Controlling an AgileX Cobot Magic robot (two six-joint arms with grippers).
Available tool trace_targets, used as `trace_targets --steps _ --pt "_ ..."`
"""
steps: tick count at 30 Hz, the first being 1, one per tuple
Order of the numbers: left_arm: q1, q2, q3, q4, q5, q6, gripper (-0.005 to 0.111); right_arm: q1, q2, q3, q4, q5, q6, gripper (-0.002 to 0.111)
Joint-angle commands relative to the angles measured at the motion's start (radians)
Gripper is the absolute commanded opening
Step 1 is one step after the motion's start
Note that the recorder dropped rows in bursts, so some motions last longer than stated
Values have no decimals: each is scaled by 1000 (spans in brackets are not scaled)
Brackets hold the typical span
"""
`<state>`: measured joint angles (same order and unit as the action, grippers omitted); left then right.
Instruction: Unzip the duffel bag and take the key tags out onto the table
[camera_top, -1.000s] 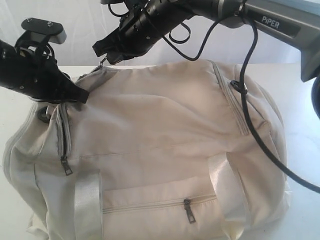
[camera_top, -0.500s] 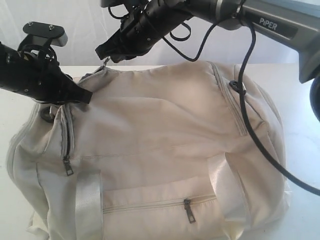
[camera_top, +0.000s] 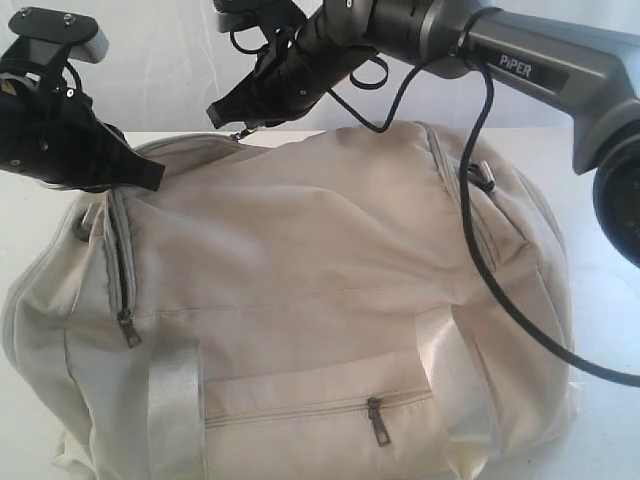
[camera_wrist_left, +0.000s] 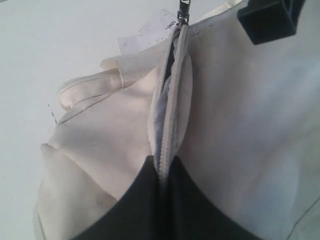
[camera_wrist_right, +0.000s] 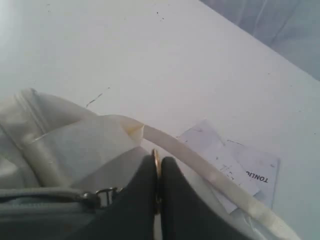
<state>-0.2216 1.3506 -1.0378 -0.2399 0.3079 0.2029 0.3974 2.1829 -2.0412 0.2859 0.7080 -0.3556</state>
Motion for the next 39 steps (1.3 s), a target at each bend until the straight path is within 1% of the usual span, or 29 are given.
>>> trace_targets --steps 1,6,12,21,28,39 --pt "-1 -24 6 4 63 6 0 -38 2 -6 -140 -16 53 0" --pt "-1 -24 9 11 67 6 0 -56 -6 -6 -168 47 53 0" --pt "-1 -22 52 11 17 6 0 -99 -30 -6 -212 107 77 0" --pt "-1 -20 52 11 17 6 0 -161 -61 -6 -246 195 79 0" --pt "-1 34 52 11 19 6 0 -204 -100 -6 -294 273 79 0" --pt "-1 73 52 11 10 6 0 -293 -170 1 -294 396 79 0"
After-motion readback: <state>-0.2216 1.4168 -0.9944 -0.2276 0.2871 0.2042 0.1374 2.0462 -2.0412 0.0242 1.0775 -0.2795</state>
